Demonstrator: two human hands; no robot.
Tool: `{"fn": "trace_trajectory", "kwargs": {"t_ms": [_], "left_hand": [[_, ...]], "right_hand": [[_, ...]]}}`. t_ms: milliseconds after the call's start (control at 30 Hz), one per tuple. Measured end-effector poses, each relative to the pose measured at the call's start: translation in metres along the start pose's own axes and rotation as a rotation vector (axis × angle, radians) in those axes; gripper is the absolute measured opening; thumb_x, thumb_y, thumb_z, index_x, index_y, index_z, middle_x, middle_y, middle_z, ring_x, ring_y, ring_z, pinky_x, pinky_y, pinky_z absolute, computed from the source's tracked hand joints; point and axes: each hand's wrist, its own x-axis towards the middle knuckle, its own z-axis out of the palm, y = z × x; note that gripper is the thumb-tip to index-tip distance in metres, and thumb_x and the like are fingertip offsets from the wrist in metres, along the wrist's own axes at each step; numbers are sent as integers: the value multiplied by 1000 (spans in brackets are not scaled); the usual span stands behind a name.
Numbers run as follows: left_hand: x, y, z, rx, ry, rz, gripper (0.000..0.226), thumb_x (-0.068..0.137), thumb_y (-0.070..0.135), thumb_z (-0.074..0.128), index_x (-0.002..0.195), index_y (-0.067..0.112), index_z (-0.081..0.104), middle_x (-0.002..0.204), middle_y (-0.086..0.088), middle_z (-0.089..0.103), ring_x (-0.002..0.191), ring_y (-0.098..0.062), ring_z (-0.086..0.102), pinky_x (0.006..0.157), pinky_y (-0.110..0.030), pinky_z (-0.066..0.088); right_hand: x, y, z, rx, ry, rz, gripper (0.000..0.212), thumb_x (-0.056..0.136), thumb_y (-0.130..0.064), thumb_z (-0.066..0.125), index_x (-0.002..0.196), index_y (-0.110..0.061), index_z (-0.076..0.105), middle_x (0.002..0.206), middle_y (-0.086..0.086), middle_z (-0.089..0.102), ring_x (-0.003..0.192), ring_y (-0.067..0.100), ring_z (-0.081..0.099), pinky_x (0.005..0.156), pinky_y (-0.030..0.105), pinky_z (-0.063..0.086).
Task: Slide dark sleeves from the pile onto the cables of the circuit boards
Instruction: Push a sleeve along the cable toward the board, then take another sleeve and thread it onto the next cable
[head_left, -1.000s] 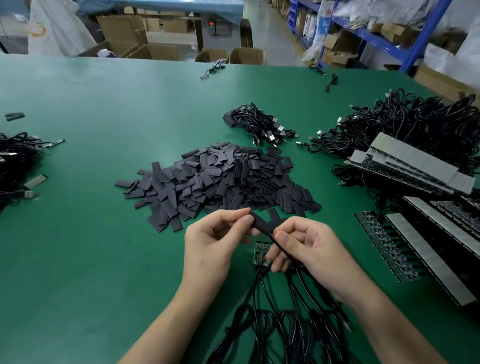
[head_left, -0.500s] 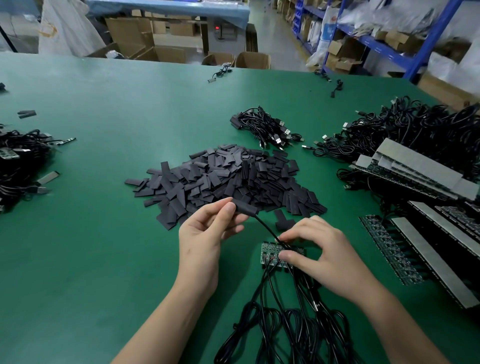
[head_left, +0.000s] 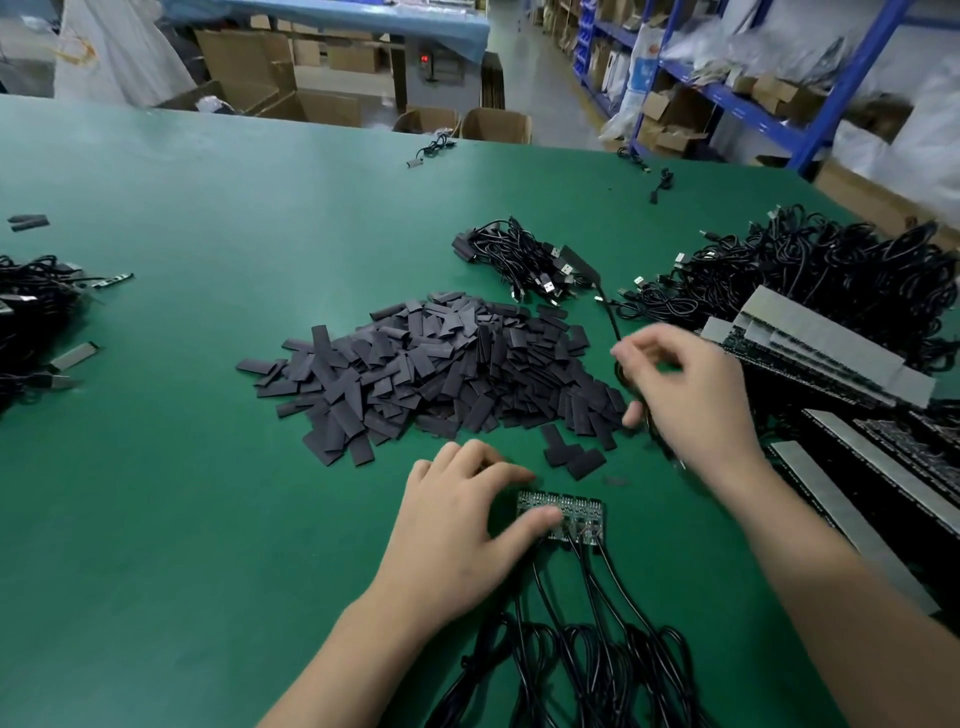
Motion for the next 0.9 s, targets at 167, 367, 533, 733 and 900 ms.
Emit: {"fn": "trace_trajectory", "kwargs": {"t_ms": [167,367,533,733,900], "left_hand": [[-1,1,-1,-17,-61,-3,60,86,85,36,120,43,62,108,24,49,109,2,43,94,-23,33],[1,3,-3,-226,-16,-17,24,94,55,55,110,38,64,91,30,60,95,8,54,96,-25,39],[3,0,-3,-480,-49,-114,13,94,42,67,106,42,69,90,25,69,88,0,65,84,-19,49],[5,-6,-8,-821,-111,-217,10,89,27,80,98,31,80,80,10,74,75,-3,65,75,-16,50],[7,-6,-9,-900,-101,-238,3,87,24,82,89,25,80,73,8,70,70,-6,60,71,-17,48]], "right_hand": [[97,-5,22,-324,-5,-6,18,103,-31,60,96,-20,72,63,2,66,52,15,70,56,32,56],[193,-24,48,-524,8,-53,20,102,-28,64,103,-13,76,90,8,73,71,24,62,72,31,50],[235,-53,70,-596,-52,-55,31,100,-39,63,116,-16,76,120,13,74,113,35,66,93,35,50],[184,-36,70,-438,-142,-87,28,105,-32,55,121,-15,71,120,7,72,95,22,65,81,30,47],[48,-21,40,-109,-289,-71,17,103,-39,58,100,-34,75,99,-10,76,82,7,66,73,26,52]]}}
